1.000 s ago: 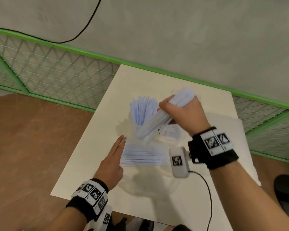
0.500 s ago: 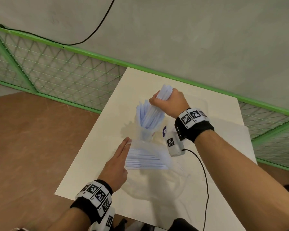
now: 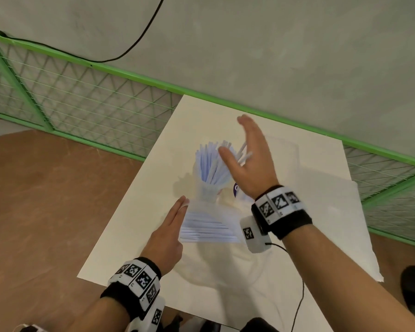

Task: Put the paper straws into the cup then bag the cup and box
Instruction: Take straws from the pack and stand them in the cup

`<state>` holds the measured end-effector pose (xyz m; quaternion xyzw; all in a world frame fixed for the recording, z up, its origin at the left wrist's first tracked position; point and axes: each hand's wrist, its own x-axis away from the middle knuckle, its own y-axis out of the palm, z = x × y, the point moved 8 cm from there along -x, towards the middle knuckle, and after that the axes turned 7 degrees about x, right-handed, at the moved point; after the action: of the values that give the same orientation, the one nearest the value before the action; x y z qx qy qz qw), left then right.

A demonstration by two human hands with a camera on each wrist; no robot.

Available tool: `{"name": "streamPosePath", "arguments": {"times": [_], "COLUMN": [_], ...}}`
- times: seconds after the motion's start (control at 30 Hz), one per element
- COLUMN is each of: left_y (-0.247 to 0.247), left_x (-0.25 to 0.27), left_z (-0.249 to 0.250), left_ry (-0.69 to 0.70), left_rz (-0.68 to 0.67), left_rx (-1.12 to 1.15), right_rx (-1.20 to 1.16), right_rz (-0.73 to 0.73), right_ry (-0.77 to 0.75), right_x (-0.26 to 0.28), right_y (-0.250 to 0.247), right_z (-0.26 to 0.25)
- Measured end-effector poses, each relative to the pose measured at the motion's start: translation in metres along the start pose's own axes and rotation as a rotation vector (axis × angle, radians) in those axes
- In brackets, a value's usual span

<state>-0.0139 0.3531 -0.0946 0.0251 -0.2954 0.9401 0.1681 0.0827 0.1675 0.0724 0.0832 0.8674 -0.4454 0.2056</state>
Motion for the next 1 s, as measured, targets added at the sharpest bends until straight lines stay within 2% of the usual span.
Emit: {"name": "streamPosePath", "arguments": {"times": [0.1, 0.17, 0.23, 0.33, 0.4, 0.47, 0.6, 0.67, 0.8, 0.93, 1.0], "left_y": [0.002, 0.001, 0.001, 0.001, 0.0, 0.0, -0.001, -0.001, -0.002, -0.001, -0.002], "left_x": [0.0, -0.001, -0.001, -0.001, 0.0, 0.0, 0.001, 0.001, 0.0, 0.0, -0.001], "left_z": [0.002, 0.003, 0.004, 0.003, 0.004, 0.005, 0.005, 0.004, 0.005, 0.006, 0.008], "left_ry": [-0.007, -0.003, -0.004, -0.01, -0.009, -0.007, -0.006, -0.008, -0.008, -0.009, -0.007], "left_rz": [-0.002, 0.001, 0.004, 0.007, 0.007, 0.007, 0.001, -0.001, 0.005, -0.006, -0.006], "left_rx": [0.001, 0.007, 0.008, 0.007, 0.007, 0.003, 0.017, 0.023, 0.028, 0.026, 0.019], "right_rx": [0.26, 0.336, 0.236, 0.05, -0.022, 0.009, 0.432, 0.414, 0.301, 0.47, 0.381], "right_rz": [-0.274, -0.344, -0.269, -0.07, -0.034, -0.076, -0.224, -0.264, -0.185, -0.398, -0.316], "right_ry": [-0.116, -0.167, -0.136, -0.065, -0.036, -0.008, -0.127, -0.149, -0.061, -0.098, -0.081], "right_x": [0.024, 0.033, 0.028, 0.017, 0.016, 0.016, 0.023, 0.028, 0.035, 0.053, 0.044], "right_y": [0.04, 0.058, 0.055, 0.034, 0.031, 0.038, 0.065, 0.07, 0.062, 0.087, 0.078], "right_z": [-0.002, -0.001, 0.0, 0.002, 0.002, 0.007, 0.013, 0.012, 0.012, 0.015, 0.009]}}
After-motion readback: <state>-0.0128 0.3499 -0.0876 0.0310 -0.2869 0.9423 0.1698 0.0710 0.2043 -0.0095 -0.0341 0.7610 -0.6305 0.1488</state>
